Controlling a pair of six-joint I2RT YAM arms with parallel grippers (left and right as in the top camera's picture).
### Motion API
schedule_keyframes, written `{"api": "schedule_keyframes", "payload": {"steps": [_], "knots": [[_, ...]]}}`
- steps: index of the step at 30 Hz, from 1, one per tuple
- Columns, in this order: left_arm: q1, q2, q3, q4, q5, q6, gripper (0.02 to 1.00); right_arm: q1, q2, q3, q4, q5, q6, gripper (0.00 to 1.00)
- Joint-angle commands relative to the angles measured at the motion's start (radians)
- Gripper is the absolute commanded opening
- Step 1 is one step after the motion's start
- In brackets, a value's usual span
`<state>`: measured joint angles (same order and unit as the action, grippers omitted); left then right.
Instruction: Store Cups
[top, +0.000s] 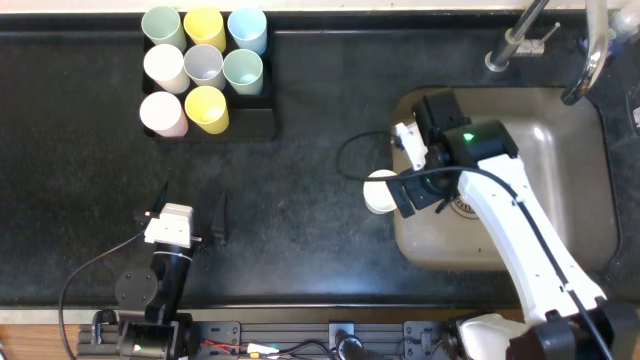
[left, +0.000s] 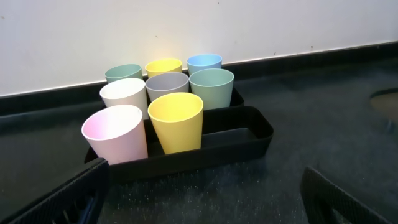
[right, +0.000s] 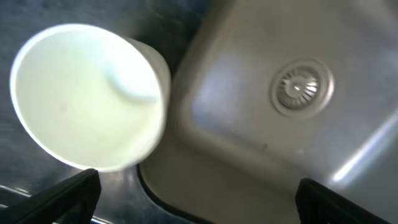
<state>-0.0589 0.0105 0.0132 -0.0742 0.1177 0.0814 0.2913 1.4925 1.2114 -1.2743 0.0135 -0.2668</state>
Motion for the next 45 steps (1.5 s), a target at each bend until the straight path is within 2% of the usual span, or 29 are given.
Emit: {"api": "schedule_keyframes", "payload": {"steps": [1, 11, 27, 28, 29, 30, 31, 32, 35, 38, 45], "knots": [[-0.002, -0.008, -0.005, 0.002, 0.01, -0.006, 0.998, 0.002, 0.019, 0.032, 0.01, -0.073, -0.03, 0.996], [-0.002, -0.008, -0.005, 0.002, 0.01, -0.006, 0.998, -0.036, 0.058, 0.031, 0.06, -0.074, -0.034, 0.998], [-0.002, -0.008, -0.005, 0.002, 0.01, -0.006, 0.998, -0.03, 0.13, 0.031, 0.1, -0.075, -0.048, 0.993], [-0.002, -0.008, -0.005, 0.002, 0.01, -0.006, 0.998, -0.029, 0.131, 0.031, 0.101, -0.077, -0.048, 0.961], [-0.002, -0.008, -0.005, 0.002, 0.01, -0.006, 0.998, -0.027, 0.131, 0.031, 0.103, -0.077, -0.047, 0.866], [-0.002, -0.008, -0.005, 0.002, 0.01, -0.006, 0.998, -0.024, 0.131, 0.031, 0.106, -0.077, -0.047, 0.568], [-0.002, -0.008, -0.005, 0.002, 0.01, -0.006, 0.998, -0.02, 0.131, 0.031, 0.108, -0.077, -0.047, 0.325], [-0.002, -0.008, -0.005, 0.002, 0.01, -0.006, 0.998, -0.015, 0.132, 0.031, 0.109, -0.077, -0.043, 0.178], [-0.002, -0.008, -0.005, 0.002, 0.01, -0.006, 0.998, 0.007, 0.141, 0.031, 0.117, -0.097, -0.044, 0.045], [-0.002, -0.008, -0.005, 0.002, 0.01, -0.007, 0.998, 0.047, 0.155, 0.031, 0.126, -0.13, -0.043, 0.045], [-0.002, -0.008, -0.005, 0.002, 0.01, -0.006, 0.998, 0.129, 0.161, 0.123, 0.09, -0.106, -0.005, 0.042]]}}
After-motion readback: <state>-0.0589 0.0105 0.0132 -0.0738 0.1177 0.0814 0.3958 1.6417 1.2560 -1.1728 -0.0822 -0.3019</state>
